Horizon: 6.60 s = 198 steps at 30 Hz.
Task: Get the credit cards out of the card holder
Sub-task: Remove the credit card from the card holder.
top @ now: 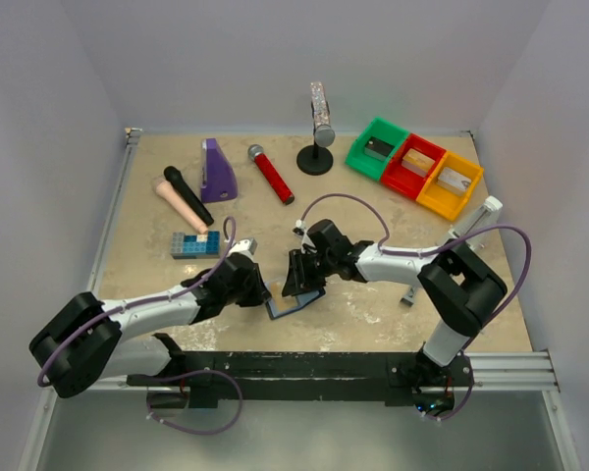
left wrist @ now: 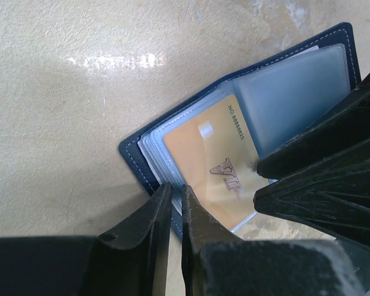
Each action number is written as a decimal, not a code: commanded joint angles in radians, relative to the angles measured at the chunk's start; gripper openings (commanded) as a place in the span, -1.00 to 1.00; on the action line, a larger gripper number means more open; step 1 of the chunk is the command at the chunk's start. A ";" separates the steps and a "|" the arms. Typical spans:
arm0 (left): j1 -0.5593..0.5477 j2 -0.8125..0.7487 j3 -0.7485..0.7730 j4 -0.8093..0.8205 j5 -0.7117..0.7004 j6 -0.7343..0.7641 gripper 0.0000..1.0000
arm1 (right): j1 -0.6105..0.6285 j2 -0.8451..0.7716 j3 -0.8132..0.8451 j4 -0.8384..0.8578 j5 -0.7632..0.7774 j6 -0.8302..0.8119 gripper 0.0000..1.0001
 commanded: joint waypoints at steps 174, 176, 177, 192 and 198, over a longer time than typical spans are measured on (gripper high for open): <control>0.004 -0.120 -0.168 0.008 -0.163 -0.072 -0.89 | -0.048 -0.261 -0.233 0.286 -0.035 0.137 -0.13; 0.004 -0.118 -0.169 0.011 -0.163 -0.071 -0.90 | -0.037 -0.299 -0.199 0.245 -0.041 0.123 -0.11; 0.004 -0.117 -0.169 0.014 -0.163 -0.071 -0.90 | -0.027 -0.313 -0.179 0.225 -0.043 0.117 -0.11; 0.004 -0.158 -0.183 0.023 -0.158 -0.068 -0.90 | 0.038 -0.102 -0.091 0.226 -0.029 0.143 -0.13; 0.004 -0.167 -0.182 0.015 -0.158 -0.066 -0.90 | 0.010 -0.062 -0.105 0.228 -0.009 0.141 -0.07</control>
